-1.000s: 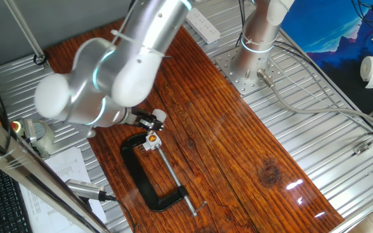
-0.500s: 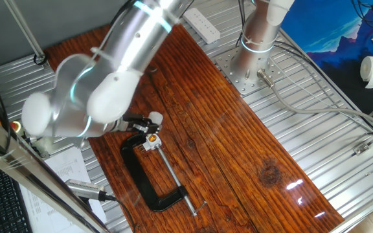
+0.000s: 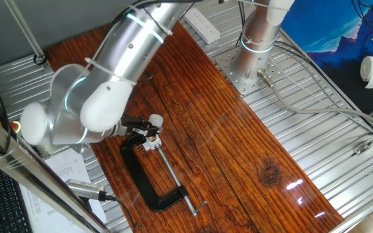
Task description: Install the light bulb by rotating it
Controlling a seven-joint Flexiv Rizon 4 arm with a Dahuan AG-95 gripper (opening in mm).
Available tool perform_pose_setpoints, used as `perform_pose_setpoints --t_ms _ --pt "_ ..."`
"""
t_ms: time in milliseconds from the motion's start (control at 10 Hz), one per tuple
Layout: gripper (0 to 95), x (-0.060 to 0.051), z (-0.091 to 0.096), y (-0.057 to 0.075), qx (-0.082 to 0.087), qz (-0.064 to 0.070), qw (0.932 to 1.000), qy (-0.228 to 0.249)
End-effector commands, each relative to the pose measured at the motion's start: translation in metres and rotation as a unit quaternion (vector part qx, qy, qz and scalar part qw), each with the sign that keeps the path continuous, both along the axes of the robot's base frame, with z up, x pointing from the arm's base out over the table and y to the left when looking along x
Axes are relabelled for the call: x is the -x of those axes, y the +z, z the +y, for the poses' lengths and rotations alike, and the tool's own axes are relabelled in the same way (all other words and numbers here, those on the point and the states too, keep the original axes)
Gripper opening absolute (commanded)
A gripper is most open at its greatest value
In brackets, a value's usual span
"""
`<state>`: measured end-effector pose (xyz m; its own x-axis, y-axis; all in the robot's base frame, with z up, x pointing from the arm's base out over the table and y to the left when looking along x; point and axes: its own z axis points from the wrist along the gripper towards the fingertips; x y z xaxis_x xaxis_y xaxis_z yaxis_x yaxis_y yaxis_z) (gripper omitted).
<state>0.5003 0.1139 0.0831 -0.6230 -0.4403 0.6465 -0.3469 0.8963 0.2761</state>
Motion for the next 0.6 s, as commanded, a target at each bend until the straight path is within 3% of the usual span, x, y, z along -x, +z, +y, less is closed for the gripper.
perform_pose_setpoints --t_ms 100,300,600 --pt "0.0 -0.0018 0.0013 0.0001 -0.001 0.007 1.0 0.001" --pt "0.0 -0.0014 0.0032 -0.0004 -0.004 0.014 0.9999 0.003" --pt "0.0 -0.0009 0.0038 -0.0005 0.002 0.038 0.9993 -0.003"
